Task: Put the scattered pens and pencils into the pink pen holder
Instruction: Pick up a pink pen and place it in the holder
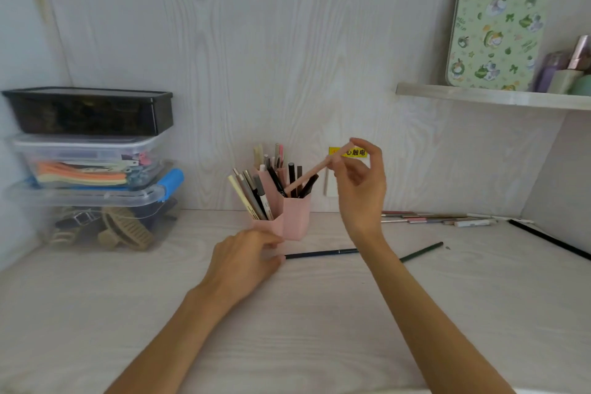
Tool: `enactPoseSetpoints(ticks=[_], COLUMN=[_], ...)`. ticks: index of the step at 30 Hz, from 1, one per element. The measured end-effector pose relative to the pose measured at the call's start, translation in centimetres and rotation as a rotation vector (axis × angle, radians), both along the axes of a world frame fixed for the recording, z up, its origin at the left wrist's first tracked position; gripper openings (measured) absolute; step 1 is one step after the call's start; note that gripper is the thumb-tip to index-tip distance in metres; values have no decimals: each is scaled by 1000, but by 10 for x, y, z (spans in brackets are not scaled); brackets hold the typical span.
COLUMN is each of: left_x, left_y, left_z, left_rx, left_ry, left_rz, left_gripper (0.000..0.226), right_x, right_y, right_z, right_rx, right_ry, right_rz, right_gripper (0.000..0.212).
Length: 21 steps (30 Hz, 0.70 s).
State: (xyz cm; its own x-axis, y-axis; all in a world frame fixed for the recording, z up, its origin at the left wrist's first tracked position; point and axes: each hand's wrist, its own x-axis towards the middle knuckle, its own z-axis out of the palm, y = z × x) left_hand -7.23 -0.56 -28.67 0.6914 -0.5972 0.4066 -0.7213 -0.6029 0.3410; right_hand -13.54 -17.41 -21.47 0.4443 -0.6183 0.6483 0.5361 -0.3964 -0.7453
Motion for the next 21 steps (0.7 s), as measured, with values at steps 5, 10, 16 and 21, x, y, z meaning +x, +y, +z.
enactPoseSetpoints(ticks=[5,10,16,21], left_x=[4,4,3,-1], left_y=[7,4,4,2], left_z=[2,-1,0,-1], left_rx=[-4,-7,4,-21], left_ry=[2,24,5,-8], left_rz=[52,25,39,53], left_gripper=[24,20,19,15], right_x=[14,9,-62,-139], right_y=[5,-3,-67,-108], right_z=[-18,-23,-9,-27], right_rx=[-604,-782,-485,-320], right_ry=[278,384,766,1732], right_rz=[-290,-304,-540,-681], right_gripper=[29,37,41,56])
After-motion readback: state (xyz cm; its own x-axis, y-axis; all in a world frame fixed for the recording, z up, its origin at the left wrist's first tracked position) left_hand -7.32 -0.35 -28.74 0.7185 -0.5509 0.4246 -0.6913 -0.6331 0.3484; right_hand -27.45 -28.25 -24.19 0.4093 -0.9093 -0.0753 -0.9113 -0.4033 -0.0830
